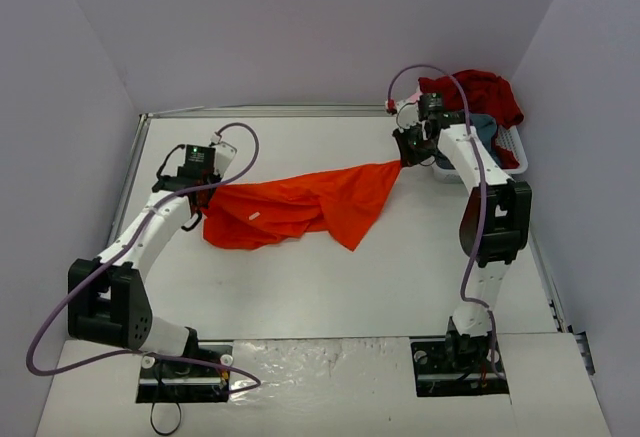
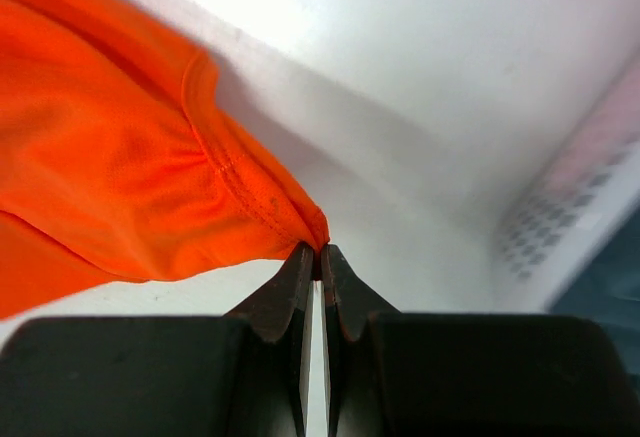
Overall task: Fold and stack the t-shirts
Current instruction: Flatten out the tshirt
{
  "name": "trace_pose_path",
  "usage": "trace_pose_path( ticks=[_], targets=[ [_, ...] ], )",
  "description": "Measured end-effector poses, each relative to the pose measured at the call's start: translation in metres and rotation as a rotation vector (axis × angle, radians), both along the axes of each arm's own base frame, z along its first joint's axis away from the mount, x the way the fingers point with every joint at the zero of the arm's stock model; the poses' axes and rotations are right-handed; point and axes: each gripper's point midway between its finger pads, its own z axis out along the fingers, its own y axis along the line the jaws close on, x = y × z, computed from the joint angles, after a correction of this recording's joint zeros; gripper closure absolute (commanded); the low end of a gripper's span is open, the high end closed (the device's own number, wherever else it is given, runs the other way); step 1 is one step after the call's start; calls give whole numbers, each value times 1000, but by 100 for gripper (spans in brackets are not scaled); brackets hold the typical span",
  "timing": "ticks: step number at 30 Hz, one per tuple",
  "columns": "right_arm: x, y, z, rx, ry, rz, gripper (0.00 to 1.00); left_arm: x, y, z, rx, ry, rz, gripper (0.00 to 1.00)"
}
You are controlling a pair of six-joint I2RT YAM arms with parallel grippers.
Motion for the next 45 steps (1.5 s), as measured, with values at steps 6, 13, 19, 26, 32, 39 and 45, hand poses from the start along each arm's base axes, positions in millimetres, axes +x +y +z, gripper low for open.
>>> trace_pose_path(
  ticks=[6, 13, 19, 26, 32, 39, 45],
  targets=[
    [34, -1, 90, 6, -227, -30, 100, 29, -1, 65, -49, -145, 45, 98],
    [31, -9, 194, 12, -458, -68, 100, 40, 5, 129, -110, -245, 52, 98],
    [-6, -13, 255, 35, -579, -74, 100, 17, 6, 184, -146, -354, 31, 98],
    [-73, -16, 277, 66, -626, -63, 100, -33, 5, 222, -177, -430, -24, 98],
    [-102, -19, 295, 78, -674, -69, 100, -62, 5, 238, -190, -479, -49, 98],
    [-91, -22, 304, 73, -691, -99, 100, -53, -2, 232, -221, -440, -58, 98],
    [-44, -18, 293, 73, -662, -120, 100, -18, -10, 221, -253, -390, -38, 98]
  ],
)
